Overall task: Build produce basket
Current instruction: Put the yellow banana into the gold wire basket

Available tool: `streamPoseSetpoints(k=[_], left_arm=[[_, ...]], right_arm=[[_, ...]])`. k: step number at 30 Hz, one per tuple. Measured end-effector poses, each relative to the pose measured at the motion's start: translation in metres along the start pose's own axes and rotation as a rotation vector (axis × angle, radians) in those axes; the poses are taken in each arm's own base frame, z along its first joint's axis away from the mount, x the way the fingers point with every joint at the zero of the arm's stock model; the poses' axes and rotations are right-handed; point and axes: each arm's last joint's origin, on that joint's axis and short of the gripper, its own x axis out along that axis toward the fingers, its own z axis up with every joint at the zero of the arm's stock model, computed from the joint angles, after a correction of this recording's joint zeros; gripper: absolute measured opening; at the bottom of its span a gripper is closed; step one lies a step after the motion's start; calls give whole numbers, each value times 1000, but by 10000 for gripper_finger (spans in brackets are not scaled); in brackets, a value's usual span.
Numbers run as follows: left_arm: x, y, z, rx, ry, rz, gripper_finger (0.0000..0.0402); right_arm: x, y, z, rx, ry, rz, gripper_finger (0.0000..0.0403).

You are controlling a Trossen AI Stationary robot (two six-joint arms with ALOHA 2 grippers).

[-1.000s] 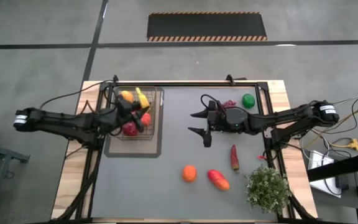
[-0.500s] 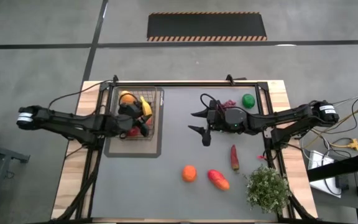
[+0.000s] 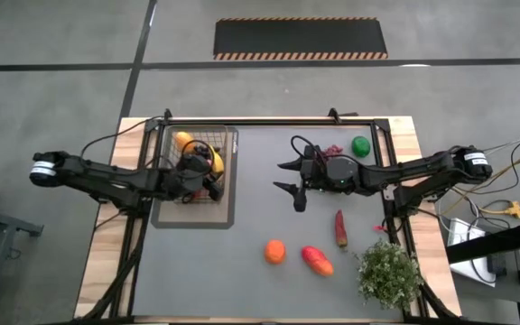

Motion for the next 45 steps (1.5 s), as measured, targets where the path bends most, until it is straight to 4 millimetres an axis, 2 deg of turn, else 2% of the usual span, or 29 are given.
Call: streamPoseSetpoints(k=[10,20,25,31,37,42,45], left_arm=[[4,-2,-3,-11,30,-13,105],[2,-1,-3,16,27,-19,194],[2,-1,-3,51,26,-21,221],[-11,-2,9,182,58,-106,226],[-26,6,20,207,70,-99,226],[-30,8,21,257,61,-113,231],[-31,8,22,292,55,-119,250]], right_arm=[[0,0,0,0,0,-9,249],[0,-1,0,26,0,-28,249],[0,-1,-2,45,16,-29,249],[0,-1,-6,77,53,-47,249],[-1,-2,-6,92,57,-62,249],[-1,-3,-3,123,68,-85,249],[0,-3,2,159,91,-91,249]])
